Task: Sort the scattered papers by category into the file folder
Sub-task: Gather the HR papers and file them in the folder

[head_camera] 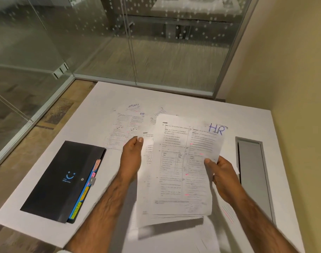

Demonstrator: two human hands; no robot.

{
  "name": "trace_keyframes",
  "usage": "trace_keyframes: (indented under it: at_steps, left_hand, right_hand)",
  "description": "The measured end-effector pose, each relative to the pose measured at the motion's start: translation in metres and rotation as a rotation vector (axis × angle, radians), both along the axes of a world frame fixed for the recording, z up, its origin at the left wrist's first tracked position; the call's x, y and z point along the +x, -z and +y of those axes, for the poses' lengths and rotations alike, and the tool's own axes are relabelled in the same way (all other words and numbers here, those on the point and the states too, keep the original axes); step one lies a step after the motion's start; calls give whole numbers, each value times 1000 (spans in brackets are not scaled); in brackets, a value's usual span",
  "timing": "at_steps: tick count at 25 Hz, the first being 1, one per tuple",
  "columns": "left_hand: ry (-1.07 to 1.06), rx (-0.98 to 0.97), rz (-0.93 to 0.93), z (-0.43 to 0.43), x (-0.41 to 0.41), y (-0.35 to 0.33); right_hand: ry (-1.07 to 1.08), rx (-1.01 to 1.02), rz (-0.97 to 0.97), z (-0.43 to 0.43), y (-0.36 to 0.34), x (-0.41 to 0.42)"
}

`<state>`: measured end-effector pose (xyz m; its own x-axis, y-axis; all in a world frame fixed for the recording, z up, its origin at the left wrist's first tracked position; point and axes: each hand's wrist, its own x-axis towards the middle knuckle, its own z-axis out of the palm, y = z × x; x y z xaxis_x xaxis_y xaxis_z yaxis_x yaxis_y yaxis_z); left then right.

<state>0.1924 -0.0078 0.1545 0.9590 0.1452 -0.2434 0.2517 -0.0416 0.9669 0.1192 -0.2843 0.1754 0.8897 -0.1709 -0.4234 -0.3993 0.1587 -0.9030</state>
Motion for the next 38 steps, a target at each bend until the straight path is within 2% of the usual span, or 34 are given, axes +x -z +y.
trace_keyframes:
  at_steps: [3,6,9,12,14,19,24,30,34,36,38]
  left_hand:
    - [1,-154,50,-15,-1,-18]
    - [139,-298,134,-30,-18,-28]
    - [245,-213,139,-37,-36,-21]
    - [254,-71,80,-35,-42,-12]
    - [230,-30,65,-31,-41,-8]
    - [231,-46,90,-27,-51,14]
    - [260,-18,171,-26,-58,43]
    - [218,90,162,-23,-49,53]
    - [243,-24,157,-2,-17,32]
    - [135,-45,201,22,12,31]
    - [2,26,235,55,48,42]
  right_hand:
    - [-32,2,-19,4,-3,1]
    - [21,-7,-48,7,-3,-1]
    - [65,7,-85,8,-2,-4]
    - [11,42,-74,4,1,-6]
    - [14,-13,-77,0,8,-5]
    - [5,-118,-144,-1,23,-10]
    - [-37,-147,10,10,47,-8]
    - [-46,-266,39,27,51,1]
    - [-5,-325,35,42,37,17]
    - [18,-336,37,49,31,26]
    - [48,-345,60,54,30,38]
